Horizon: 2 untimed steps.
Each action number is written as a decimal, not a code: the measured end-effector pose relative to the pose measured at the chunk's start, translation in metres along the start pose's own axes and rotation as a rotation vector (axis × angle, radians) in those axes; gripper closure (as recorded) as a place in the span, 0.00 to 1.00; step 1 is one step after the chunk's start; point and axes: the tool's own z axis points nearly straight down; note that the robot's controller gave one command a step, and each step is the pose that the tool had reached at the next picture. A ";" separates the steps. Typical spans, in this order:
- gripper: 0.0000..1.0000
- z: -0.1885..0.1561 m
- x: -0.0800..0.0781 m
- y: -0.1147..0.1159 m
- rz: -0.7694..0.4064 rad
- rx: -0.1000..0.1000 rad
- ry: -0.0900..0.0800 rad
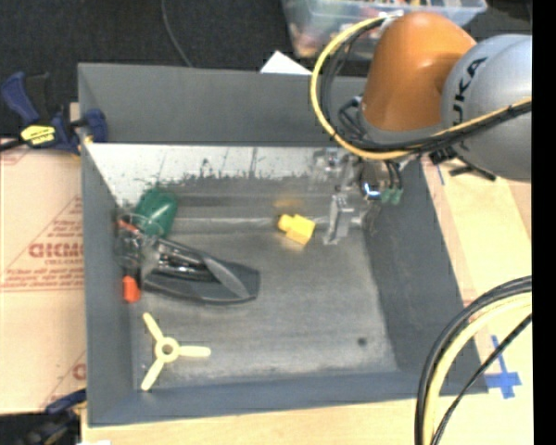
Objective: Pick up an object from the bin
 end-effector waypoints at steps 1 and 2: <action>0.00 -0.005 -0.001 0.000 -0.001 0.001 -0.008; 0.00 0.129 0.001 -0.008 0.138 -0.001 -0.014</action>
Offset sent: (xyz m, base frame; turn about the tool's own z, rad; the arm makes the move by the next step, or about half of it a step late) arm -0.0048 -0.0076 -0.1352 0.1414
